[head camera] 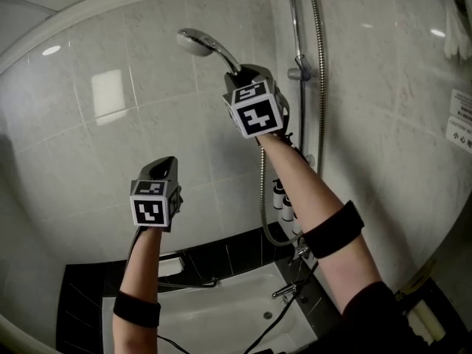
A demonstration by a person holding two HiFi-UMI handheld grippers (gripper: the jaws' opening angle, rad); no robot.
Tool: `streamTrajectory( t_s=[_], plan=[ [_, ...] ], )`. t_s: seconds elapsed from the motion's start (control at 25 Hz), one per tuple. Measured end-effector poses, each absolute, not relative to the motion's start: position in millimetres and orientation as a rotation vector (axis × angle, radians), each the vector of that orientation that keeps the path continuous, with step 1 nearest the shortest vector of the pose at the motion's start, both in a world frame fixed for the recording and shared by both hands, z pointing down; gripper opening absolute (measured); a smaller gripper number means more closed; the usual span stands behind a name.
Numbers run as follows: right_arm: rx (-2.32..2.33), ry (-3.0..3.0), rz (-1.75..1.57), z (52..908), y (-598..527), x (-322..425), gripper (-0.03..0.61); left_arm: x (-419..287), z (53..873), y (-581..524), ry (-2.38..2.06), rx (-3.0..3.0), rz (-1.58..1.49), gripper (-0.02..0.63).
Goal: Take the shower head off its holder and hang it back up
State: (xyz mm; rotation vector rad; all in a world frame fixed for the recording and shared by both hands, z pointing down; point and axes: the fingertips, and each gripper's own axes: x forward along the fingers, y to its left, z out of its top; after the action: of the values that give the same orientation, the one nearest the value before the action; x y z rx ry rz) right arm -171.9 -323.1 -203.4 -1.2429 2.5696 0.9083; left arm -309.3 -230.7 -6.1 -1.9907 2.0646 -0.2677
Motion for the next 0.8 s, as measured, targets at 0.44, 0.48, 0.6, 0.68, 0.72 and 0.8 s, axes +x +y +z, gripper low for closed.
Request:
streamTrajectory(
  t_s=[0.44, 0.48, 0.6, 0.68, 0.72, 0.8],
  plan=[
    [-1.035, 2.771, 0.583, -53.3, -273.0, -202.7, 0.129, -346.5, 79.1, -170.0, 2.187, -1.933, -0.318, 0.0],
    [-1.022, 2.793, 0.542, -36.9, -270.2, -202.8, 0.129, -348.4, 86.9, -165.3, 2.199, -1.931, -0.316, 0.0],
    [-0.993, 2.861, 0.417, 18.0, -261.9, -204.1, 0.129, -349.7, 113.4, -149.6, 2.246, -1.945, -0.3, 0.0],
    [-0.972, 2.907, 0.322, 58.3, -256.1, -205.2, 0.129, -354.8, 134.5, -139.7, 2.286, -1.947, -0.304, 0.0],
    [-0.963, 2.927, 0.272, 78.4, -253.4, -205.1, 0.129, -357.5, 144.9, -135.4, 2.303, -1.949, -0.311, 0.0],
    [-0.953, 2.963, 0.186, 117.3, -248.9, -203.2, 0.129, -364.2, 165.5, -127.9, 2.333, -1.945, -0.322, 0.0]
  ],
)
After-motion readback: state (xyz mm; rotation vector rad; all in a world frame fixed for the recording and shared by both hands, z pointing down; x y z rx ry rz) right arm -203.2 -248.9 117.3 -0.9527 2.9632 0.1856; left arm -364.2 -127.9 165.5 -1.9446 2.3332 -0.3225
